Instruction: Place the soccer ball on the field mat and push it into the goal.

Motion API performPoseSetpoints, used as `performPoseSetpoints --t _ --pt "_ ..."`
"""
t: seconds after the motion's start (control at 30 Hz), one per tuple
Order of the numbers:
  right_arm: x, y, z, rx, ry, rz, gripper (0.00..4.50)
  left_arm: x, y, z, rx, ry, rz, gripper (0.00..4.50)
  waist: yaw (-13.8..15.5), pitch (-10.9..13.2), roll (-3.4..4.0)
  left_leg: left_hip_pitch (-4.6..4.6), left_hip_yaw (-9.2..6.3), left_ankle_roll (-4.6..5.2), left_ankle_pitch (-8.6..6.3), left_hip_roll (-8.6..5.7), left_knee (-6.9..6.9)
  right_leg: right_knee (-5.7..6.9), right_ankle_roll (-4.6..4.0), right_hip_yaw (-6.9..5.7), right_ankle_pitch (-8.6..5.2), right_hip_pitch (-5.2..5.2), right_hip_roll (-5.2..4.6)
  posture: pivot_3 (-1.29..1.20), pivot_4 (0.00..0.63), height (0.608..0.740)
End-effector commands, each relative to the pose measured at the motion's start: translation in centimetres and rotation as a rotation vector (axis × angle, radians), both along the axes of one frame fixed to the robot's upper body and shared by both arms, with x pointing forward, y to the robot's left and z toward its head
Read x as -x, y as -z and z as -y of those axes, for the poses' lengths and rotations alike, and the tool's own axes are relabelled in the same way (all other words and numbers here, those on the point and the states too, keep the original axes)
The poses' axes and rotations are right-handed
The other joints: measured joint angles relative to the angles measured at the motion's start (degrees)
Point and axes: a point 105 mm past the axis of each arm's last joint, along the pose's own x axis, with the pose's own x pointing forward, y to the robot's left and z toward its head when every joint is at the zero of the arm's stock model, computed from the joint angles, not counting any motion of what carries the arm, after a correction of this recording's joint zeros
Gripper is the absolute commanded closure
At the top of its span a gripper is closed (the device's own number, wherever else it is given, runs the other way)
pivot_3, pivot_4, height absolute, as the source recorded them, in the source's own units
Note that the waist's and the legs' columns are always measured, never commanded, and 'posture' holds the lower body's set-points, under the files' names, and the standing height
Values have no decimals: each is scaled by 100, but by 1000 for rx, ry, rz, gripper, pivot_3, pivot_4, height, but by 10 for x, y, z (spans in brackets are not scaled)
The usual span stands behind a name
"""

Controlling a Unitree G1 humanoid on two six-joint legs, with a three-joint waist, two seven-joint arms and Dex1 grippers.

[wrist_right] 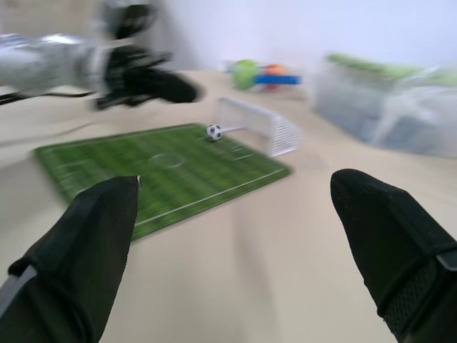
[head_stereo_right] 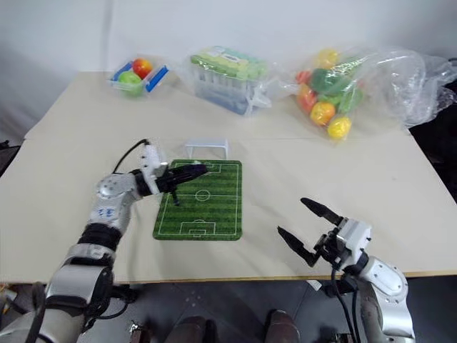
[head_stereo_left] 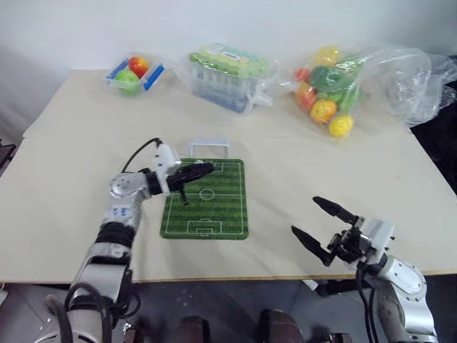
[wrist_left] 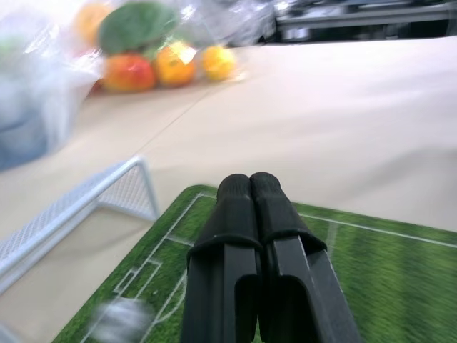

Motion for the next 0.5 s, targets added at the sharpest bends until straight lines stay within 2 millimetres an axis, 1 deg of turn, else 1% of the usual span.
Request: performPoseSetpoints --t 0.03,0.1,0.17,0.2,0.23,0.27,0.3,0.33,0.4,0.5 --pt "-9 -19 0 -20 60 78 0 37 0 -35 10 0 -33 4461 -94 1 1 0 2 0 0 3 -3 0 -1 -1 0 -2 1 0 150 740" --pt "-14 -22 1 -24 76 88 0 55 5 -55 7 -61 -80 4461 -102 4 -1 0 5 1 -1 4 -2 -1 -1 1 -1 -5 0 0 150 740" --pt "-17 -23 2 -25 80 91 0 64 7 -65 5 -104 -106 4461 -60 6 -4 -2 4 1 -1 6 1 0 -1 1 -1 -5 0 0 150 740" --pt "-19 -25 2 -28 73 98 0 73 8 -83 31 -192 -123 4461 -12 6 -4 -3 1 1 -1 6 7 1 -1 -2 -1 -3 -1 0 150 740" --pt "-21 -27 2 -31 67 102 0 80 9 -95 47 -254 -133 4461 10 7 -3 -3 1 2 -2 7 11 2 -1 0 0 -1 -2 0 150 740" --pt "-22 -27 2 -33 63 104 0 85 9 -103 57 -298 -141 4461 23 7 -3 0 4 4 -3 6 13 4 -1 6 0 1 -4 0 150 740" --pt "-24 -29 2 -27 48 111 0 87 9 -115 77 -406 -144 4461 38 7 -3 2 6 5 -5 7 13 4 -1 9 0 1 -5 0 150 740" --pt "-26 -30 1 -29 36 105 0 87 9 -123 83 -493 -137 4461 48 7 -2 3 5 5 -5 7 13 6 -1 8 0 1 -5 0 150 740" --pt "-28 -31 1 -10 18 106 0 89 6 -129 91 -574 -104 4461 92 9 1 4 4 4 -6 8 13 6 -1 8 0 1 -4 0 150 740" --pt "-31 -31 2 -5 9 102 0 90 2 -128 99 -616 -83 4461 131 9 1 4 5 3 -6 7 13 6 -2 8 1 1 -4 0 150 740"
